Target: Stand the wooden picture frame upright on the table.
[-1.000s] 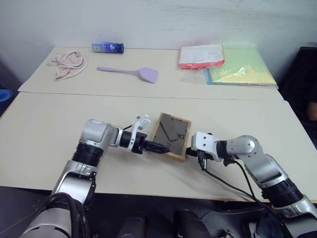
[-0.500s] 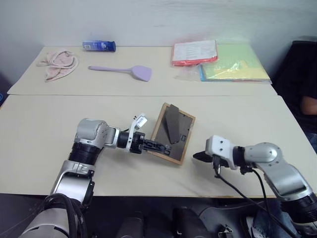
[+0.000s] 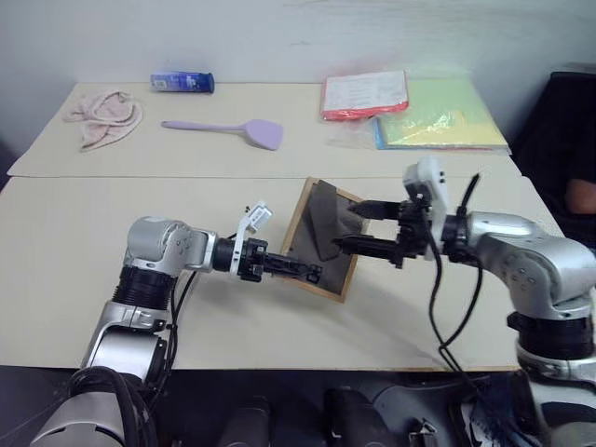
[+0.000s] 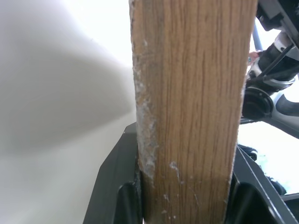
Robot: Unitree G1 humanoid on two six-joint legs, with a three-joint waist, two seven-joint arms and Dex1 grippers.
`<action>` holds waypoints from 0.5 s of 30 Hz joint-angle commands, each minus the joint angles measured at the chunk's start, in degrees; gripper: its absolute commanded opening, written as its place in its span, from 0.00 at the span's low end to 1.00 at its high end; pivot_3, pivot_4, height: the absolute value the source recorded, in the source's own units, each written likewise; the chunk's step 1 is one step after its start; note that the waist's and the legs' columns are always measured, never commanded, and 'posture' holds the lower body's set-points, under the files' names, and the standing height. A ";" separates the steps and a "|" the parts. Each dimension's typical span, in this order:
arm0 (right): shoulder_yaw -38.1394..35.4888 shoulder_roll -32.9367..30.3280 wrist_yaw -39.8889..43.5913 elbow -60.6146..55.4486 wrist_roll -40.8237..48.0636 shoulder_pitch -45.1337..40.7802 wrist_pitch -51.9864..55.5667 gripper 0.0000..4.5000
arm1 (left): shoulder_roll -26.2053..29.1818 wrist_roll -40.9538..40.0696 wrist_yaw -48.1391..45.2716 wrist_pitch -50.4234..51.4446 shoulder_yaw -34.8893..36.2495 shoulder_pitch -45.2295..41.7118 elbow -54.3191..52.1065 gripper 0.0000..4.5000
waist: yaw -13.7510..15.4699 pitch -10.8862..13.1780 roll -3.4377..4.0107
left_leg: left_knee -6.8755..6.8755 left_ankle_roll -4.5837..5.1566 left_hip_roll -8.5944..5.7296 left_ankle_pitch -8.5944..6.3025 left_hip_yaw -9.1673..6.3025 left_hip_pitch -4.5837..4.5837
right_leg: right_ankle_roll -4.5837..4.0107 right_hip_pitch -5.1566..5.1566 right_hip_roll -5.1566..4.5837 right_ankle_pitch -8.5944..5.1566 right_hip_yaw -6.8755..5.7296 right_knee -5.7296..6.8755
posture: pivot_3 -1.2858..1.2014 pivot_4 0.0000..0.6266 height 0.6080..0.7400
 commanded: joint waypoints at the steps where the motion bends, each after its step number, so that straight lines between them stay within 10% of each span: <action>1: 0.68 0.39 0.10 -3.05 2.94 -1.23 0.73 1.00 | 0.04 -1.63 -0.26 -1.87 0.97 -1.71 -1.93 0.29 | 0.05 0.00 0.00 | 0.00 0.00 0.00 0.00 0.00 -0.07 | 0.00 -0.06 0.00 0.00 -0.01 0.00 | 0.52 0.24 1.00; 12: -1.05 -5.33 -1.26 -9.88 6.14 0.70 0.95 1.00 | 0.49 -1.48 0.13 -3.70 1.28 -3.02 0.05 0.29 | 0.03 0.00 0.00 | 0.14 -0.07 -0.06 0.13 0.02 -0.61 | 0.00 -0.75 -0.01 0.00 0.03 0.46 | 0.52 0.24 1.00; 15: 6.52 -14.24 -2.35 -9.93 -10.53 4.94 -11.86 1.00 | 0.14 -2.74 0.05 -2.49 2.60 -3.89 0.01 0.29 | 0.05 0.00 -0.01 | 0.12 -0.07 -0.06 0.13 0.03 -0.62 | 0.00 -0.76 -0.01 0.00 0.03 0.46 | 0.52 0.24 1.00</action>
